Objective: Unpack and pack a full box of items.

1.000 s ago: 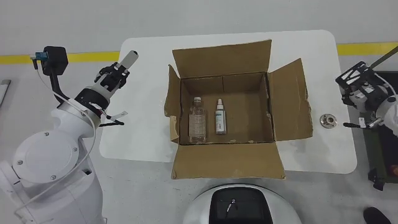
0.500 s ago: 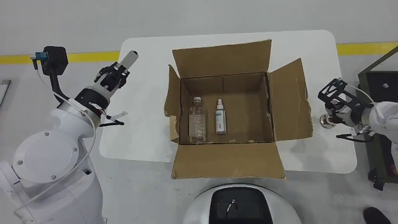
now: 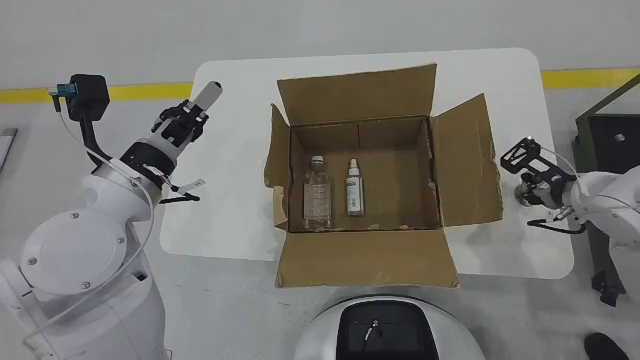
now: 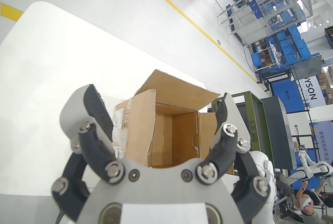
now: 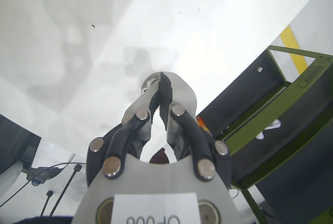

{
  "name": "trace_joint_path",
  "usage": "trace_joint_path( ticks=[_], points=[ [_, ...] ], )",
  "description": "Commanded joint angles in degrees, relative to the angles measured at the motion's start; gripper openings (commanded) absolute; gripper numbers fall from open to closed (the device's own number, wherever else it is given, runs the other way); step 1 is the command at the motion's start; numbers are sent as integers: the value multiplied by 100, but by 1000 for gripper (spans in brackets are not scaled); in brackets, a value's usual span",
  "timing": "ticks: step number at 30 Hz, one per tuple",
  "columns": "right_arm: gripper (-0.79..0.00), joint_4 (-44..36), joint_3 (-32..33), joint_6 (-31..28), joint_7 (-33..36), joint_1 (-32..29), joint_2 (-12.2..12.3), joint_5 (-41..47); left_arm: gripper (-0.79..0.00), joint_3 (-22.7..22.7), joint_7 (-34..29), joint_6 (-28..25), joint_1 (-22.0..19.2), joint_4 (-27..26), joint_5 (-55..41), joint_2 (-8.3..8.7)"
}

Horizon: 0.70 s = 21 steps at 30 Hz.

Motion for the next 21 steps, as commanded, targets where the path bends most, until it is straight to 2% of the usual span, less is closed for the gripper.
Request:
trace_joint_path(
  ticks=[1, 21],
  points=[
    [-468, 109, -62, 4, -14, 74, 5, -15, 0, 0, 0, 0, 0, 0, 0, 0],
    [-449, 483, -266, 39, -46, 160, 89, -60, 0, 0, 0, 0, 0, 0, 0, 0]
  ],
)
